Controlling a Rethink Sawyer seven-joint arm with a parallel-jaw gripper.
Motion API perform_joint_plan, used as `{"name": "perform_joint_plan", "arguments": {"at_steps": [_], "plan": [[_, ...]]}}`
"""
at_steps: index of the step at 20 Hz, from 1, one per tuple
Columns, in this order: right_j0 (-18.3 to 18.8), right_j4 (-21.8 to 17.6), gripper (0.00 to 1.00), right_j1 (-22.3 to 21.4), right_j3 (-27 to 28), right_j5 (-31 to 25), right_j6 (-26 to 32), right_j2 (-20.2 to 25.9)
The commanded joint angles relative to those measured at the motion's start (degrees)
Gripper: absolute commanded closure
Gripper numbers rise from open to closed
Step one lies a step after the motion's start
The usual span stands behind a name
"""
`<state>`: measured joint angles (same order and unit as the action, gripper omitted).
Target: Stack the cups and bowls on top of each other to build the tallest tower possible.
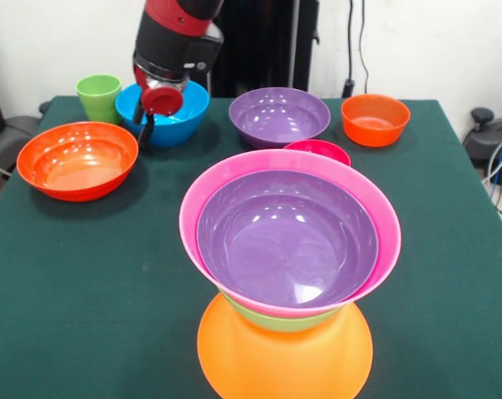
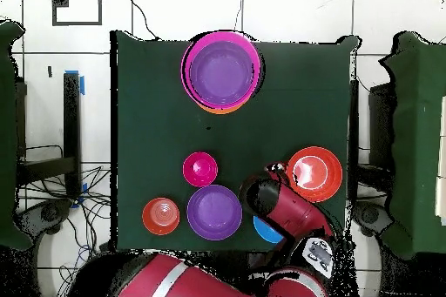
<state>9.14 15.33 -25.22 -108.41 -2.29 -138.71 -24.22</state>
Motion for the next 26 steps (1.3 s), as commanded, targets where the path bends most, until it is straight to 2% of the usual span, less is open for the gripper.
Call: {"name": "perform_joint_plan", "arguments": {"at_steps": [1, 15, 21, 26], "plan": [[-1.90, -0.12, 0.00, 3.97, -2.91, 1.06, -8.04, 6.77], [-4.38, 2.03, 0.00, 4.50, -4.11, 0.55, -9.98, 6.04], [-5.22, 2.47, 0.00, 3.39, -5.28, -0.66, -10.29, 5.58], [-5.79, 2.87, 0.00, 4.16, -6.20, 0.69, -10.92, 5.82]]}}
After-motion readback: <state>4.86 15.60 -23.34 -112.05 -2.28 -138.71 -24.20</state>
